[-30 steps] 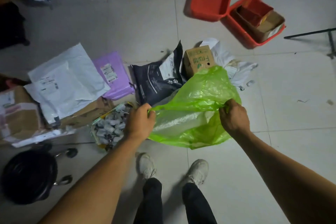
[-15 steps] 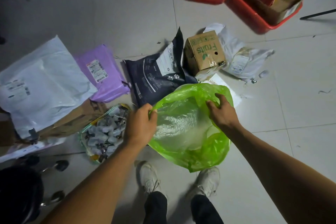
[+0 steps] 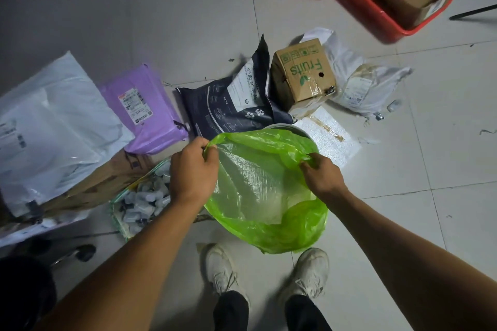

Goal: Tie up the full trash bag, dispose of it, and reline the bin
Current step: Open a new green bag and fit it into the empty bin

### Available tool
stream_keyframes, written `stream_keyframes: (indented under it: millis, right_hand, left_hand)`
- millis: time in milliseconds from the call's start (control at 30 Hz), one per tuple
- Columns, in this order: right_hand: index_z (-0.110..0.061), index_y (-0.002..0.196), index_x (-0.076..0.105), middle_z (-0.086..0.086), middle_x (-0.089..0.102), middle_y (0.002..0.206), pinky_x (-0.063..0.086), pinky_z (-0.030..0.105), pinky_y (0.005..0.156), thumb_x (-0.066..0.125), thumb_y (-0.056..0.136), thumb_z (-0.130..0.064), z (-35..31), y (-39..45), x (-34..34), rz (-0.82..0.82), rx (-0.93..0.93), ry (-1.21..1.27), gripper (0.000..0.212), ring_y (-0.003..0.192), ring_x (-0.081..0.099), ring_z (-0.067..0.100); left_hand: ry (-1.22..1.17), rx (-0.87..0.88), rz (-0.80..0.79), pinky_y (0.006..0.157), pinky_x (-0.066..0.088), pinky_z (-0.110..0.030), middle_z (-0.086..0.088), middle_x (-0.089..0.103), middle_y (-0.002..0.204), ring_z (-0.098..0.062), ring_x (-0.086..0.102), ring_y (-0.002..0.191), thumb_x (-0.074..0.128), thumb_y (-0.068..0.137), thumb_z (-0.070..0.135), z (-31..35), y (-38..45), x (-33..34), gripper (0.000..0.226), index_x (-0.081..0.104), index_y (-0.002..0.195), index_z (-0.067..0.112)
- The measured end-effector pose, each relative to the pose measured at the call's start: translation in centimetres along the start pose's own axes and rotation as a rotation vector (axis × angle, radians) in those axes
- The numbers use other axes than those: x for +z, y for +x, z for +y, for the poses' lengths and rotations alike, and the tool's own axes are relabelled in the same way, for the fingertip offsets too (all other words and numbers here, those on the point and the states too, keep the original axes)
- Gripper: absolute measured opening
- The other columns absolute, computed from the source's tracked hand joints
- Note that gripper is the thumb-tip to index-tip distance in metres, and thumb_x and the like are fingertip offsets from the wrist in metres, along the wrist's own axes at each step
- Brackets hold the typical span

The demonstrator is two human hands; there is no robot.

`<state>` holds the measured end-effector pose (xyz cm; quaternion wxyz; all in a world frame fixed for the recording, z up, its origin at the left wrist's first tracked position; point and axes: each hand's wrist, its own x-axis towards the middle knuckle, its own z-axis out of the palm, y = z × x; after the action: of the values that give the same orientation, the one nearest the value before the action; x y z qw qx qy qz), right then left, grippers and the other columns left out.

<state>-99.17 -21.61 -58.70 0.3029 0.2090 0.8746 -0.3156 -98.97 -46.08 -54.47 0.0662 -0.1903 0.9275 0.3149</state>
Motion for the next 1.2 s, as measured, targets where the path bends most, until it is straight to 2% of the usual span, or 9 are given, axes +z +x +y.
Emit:
stream_keyframes:
  millis: [133,267,467,633,867,967,1067,1133,1200]
  right_hand:
    - [-0.006,0.131,0.055,0.017,0.061,0.130,0.044,0.035,0.092,0.051,0.096,-0.030,-0.3,0.7,0.1,0.008,-0.035,-0.042,0.042,0.117,0.056,0.036]
    - [-0.006,0.129,0.056,0.019,0.062,0.127,0.045,0.036,0.091,0.052,0.095,-0.026,0.2,1.4,0.1,0.068,-0.002,0.020,0.040,0.114,0.057,0.036]
    - [-0.006,0.117,0.062,0.019,0.066,0.117,0.044,0.034,0.083,0.052,0.093,-0.022,2.2,3.9,-0.5,0.139,0.002,0.028,0.031,0.105,0.059,0.036]
    - [-0.007,0.121,0.063,0.021,0.067,0.112,0.045,0.034,0.080,0.052,0.092,-0.020,3.9,5.7,-0.4,0.201,-0.015,0.051,0.033,0.101,0.061,0.038]
    - [-0.018,0.128,0.060,0.011,0.065,0.122,0.049,0.035,0.094,0.052,0.096,-0.024,4.9,8.0,2.4,0.084,-0.019,0.274,0.033,0.104,0.061,0.028]
    - [-0.024,0.128,0.059,0.005,0.065,0.121,0.051,0.043,0.097,0.054,0.096,-0.028,4.1,8.7,3.8,-0.019,-0.032,0.436,0.032,0.102,0.063,0.023]
    - [-0.028,0.126,0.059,0.000,0.069,0.116,0.054,0.045,0.093,0.057,0.094,-0.034,3.1,9.8,5.1,-0.077,-0.087,0.494,0.032,0.099,0.067,0.019]
    - [-0.036,0.121,0.060,-0.005,0.070,0.112,0.054,0.044,0.093,0.059,0.090,-0.038,2.7,10.9,5.4,-0.053,-0.124,0.486,0.031,0.098,0.067,0.018]
    - [-0.038,0.117,0.061,-0.006,0.071,0.108,0.055,0.041,0.091,0.059,0.089,-0.038,2.5,12.0,5.2,-0.007,-0.163,0.424,0.028,0.095,0.067,0.017]
  left_hand:
    - [0.028,0.011,0.015,0.053,0.042,-0.041,-0.003,0.049,0.054,-0.032,0.049,0.055,0.053,0.093,0.025,1.1,0.7,0.3,0.020,0.056,0.076,0.014]
    - [0.030,0.042,-0.013,0.047,0.034,-0.035,-0.001,0.047,0.052,-0.024,0.043,0.047,0.053,0.094,0.024,1.5,1.3,1.2,0.022,0.056,0.077,0.011]
    - [0.155,0.085,-0.017,0.054,0.032,-0.035,-0.013,0.057,0.061,-0.037,0.050,0.059,0.050,0.093,0.025,0.6,3.0,3.8,0.019,0.056,0.079,0.013]
    - [0.237,0.082,-0.013,0.055,0.031,-0.034,-0.015,0.059,0.069,-0.033,0.048,0.062,0.050,0.093,0.026,0.4,3.9,6.1,0.017,0.053,0.079,0.016]
    - [0.158,0.085,0.017,0.051,0.025,-0.032,-0.005,0.050,0.057,-0.033,0.050,0.061,0.050,0.095,0.025,0.5,4.8,9.3,0.019,0.052,0.078,0.017]
    - [0.138,0.122,0.061,0.056,0.031,-0.036,-0.016,0.064,0.068,-0.037,0.055,0.065,0.051,0.095,0.025,0.3,5.5,10.1,0.020,0.060,0.083,0.012]
    - [0.120,0.139,0.073,0.058,0.040,-0.039,-0.018,0.065,0.068,-0.040,0.061,0.067,0.050,0.095,0.029,-0.7,6.0,11.0,0.023,0.058,0.080,0.014]
    - [0.137,0.144,0.062,0.061,0.047,-0.040,-0.016,0.066,0.068,-0.038,0.064,0.069,0.047,0.095,0.041,-1.2,6.2,11.4,0.029,0.058,0.085,0.016]
    - [0.167,0.114,-0.023,0.070,0.052,-0.040,-0.013,0.069,0.079,-0.035,0.066,0.079,0.042,0.090,0.064,-1.6,6.3,11.6,0.048,0.060,0.100,0.020]
